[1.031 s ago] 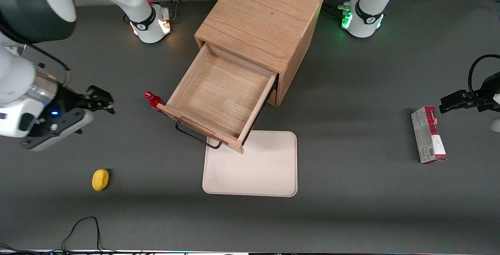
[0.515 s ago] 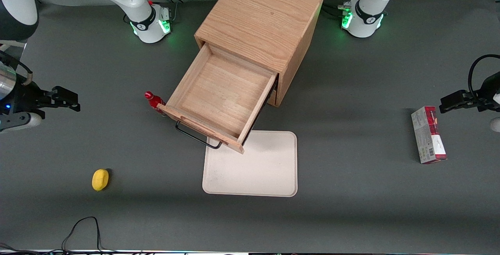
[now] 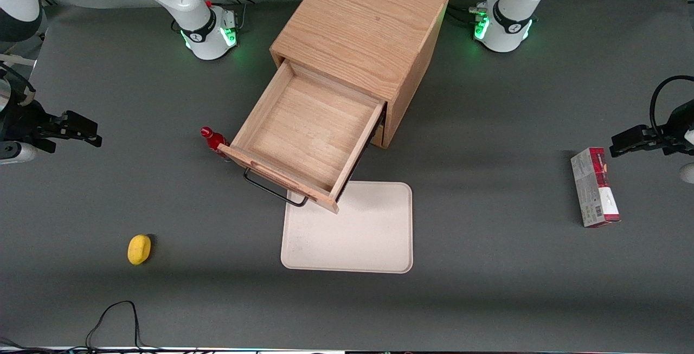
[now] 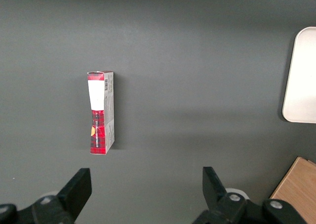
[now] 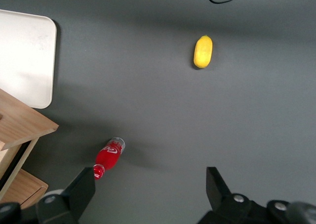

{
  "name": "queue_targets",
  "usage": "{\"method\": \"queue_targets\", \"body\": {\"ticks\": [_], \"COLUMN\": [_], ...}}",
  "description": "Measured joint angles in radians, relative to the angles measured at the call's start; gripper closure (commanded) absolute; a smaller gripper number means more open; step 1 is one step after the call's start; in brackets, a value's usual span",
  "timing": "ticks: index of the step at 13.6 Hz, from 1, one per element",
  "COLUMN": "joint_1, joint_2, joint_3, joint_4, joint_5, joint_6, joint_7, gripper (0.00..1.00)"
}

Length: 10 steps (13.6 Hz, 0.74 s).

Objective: Open upper drawer

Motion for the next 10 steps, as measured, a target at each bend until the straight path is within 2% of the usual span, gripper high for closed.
{"method": "queue_targets", "body": {"ticks": [10], "joint_1": [-0.026], "joint_2": [0.000], "joint_3": [0.001], "joint_4": [-0.012], "joint_5": [0.000], "joint_6": [0.000], "joint_7": [0.001], "gripper": [0.00]}}
